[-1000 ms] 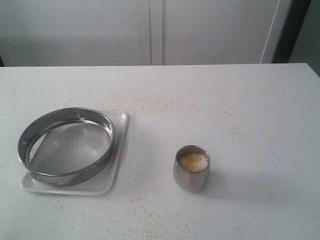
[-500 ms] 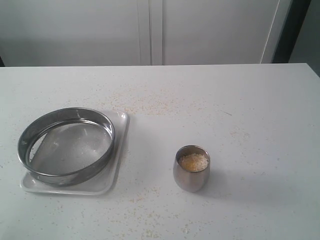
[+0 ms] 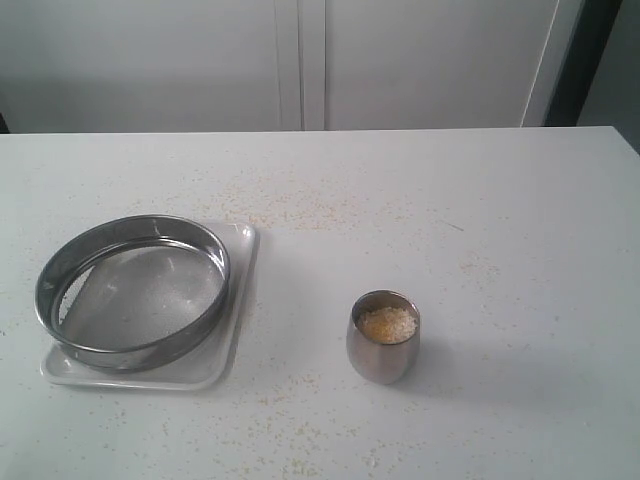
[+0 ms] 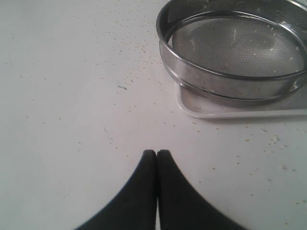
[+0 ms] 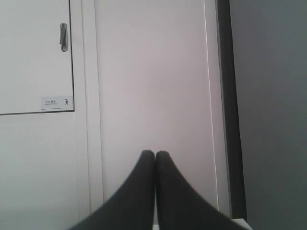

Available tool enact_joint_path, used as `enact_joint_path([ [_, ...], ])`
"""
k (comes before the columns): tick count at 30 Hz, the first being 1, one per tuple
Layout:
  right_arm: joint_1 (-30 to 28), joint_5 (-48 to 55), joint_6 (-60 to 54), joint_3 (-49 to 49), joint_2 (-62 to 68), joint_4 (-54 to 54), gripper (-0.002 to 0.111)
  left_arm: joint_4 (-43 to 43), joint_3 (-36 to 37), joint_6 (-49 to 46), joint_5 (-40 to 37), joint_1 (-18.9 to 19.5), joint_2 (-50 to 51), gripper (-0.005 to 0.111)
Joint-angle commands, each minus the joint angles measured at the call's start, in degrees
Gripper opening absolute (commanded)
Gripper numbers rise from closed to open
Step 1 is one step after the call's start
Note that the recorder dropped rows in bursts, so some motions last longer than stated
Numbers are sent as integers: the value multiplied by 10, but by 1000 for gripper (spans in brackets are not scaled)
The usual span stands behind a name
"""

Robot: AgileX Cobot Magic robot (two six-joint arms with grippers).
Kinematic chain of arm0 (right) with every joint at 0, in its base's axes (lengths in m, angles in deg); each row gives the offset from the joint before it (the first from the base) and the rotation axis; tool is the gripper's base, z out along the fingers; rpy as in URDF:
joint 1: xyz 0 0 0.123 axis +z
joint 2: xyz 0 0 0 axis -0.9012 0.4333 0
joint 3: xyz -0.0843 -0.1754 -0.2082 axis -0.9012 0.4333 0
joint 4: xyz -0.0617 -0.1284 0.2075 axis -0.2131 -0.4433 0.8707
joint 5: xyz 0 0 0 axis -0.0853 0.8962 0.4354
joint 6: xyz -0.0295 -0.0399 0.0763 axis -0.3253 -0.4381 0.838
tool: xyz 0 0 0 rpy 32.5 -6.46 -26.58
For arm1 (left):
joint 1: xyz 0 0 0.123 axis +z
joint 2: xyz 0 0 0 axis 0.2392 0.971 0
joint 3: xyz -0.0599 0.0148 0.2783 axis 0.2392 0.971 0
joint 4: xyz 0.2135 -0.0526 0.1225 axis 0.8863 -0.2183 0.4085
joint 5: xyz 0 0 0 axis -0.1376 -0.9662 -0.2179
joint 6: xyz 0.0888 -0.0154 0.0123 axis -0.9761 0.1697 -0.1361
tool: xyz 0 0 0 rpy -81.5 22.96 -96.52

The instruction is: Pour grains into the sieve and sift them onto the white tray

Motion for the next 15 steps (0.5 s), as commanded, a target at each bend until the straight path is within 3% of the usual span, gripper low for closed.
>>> enact_joint_path([
  [1, 2, -8, -2, 2, -2, -2, 0, -5, 3, 1, -7, 1, -3, 0],
  [15, 2, -13, -49, 2, -2, -2, 0, -5, 3, 1, -7, 1, -3, 0],
])
